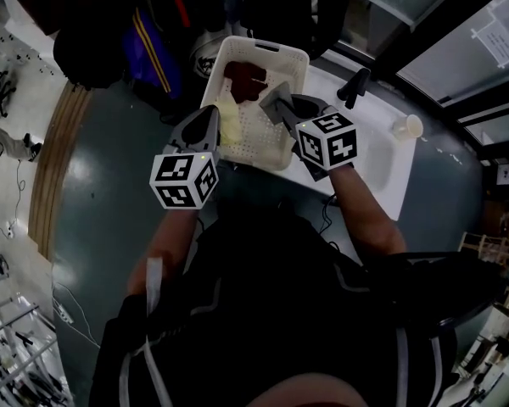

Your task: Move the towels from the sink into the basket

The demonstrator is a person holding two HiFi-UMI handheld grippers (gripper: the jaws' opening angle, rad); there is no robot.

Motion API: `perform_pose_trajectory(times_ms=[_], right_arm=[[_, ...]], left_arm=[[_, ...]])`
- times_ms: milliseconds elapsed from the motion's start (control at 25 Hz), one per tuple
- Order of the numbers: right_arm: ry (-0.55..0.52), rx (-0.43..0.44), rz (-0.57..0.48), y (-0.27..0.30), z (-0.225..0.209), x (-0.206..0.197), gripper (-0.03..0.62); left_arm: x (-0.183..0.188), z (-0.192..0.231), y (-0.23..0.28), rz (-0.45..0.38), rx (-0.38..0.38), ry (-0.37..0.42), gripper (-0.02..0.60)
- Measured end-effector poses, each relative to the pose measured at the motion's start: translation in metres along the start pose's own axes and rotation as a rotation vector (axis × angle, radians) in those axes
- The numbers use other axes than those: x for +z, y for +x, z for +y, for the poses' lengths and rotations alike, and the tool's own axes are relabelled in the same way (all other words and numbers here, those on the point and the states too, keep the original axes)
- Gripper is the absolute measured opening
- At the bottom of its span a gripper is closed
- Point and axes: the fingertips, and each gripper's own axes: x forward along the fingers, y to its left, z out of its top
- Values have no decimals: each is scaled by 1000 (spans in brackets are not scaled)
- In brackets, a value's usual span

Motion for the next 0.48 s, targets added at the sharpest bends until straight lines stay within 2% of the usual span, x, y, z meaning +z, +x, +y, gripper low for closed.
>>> perform_pose_trajectory(times_ms=[200, 360, 480], right_arm=[[23, -30, 39, 32, 14, -5, 52], [64, -107, 52, 56, 16, -9, 52], [92, -166, 83, 74, 11, -20, 52]], left_arm=[[-4, 9, 14, 39, -44, 18, 3], [-7, 14, 30, 82, -111, -19, 3], [-11, 16, 42, 108, -139, 15, 3]])
